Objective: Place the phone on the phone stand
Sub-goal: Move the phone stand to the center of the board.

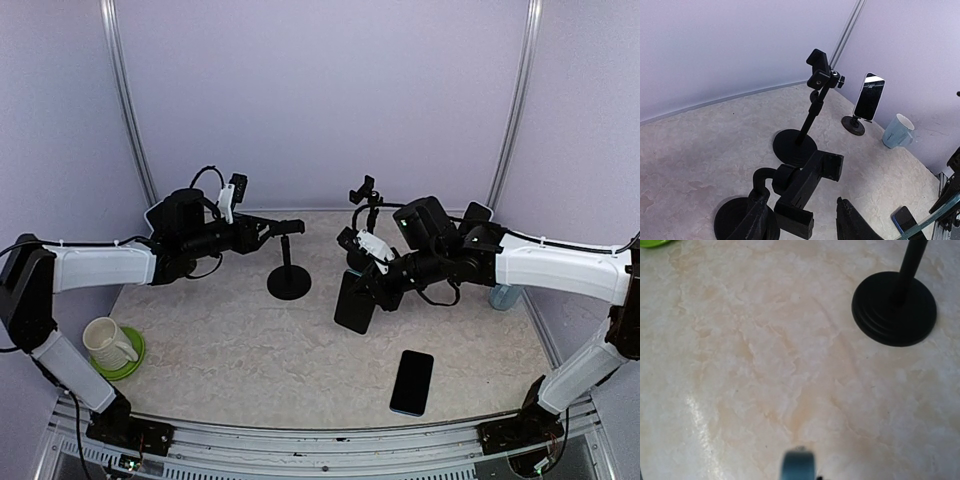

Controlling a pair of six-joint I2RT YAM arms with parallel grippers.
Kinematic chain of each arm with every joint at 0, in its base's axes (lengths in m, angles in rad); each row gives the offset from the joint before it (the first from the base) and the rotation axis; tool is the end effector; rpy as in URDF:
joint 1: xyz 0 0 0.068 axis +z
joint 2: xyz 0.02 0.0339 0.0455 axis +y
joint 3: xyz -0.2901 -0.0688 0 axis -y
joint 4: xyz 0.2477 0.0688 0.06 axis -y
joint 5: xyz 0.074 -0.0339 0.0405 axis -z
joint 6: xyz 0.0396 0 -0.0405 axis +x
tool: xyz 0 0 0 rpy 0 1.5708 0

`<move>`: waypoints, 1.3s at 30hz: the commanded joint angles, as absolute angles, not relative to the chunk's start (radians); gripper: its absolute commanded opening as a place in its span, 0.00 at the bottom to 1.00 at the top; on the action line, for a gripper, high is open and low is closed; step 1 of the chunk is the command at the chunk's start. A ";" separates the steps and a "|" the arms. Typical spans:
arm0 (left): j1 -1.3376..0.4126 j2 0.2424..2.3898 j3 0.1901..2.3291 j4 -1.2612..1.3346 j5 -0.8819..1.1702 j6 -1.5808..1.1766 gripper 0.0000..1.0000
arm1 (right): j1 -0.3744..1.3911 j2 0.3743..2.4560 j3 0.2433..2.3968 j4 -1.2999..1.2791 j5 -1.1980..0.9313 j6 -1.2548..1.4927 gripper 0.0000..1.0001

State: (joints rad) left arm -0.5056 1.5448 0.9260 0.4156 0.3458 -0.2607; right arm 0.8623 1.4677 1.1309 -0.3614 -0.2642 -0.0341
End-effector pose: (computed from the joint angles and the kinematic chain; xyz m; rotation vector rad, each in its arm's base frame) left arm 0.3067 -0.1851 0.2862 0.4807 1.7796 -0.8517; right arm 0.2067 0.2571 0.3047 -1.1464 2.0492 0.7248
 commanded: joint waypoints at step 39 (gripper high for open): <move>-0.461 1.604 0.914 0.565 0.597 -0.314 0.17 | 0.858 1.433 1.131 -0.319 -0.329 -0.051 0.00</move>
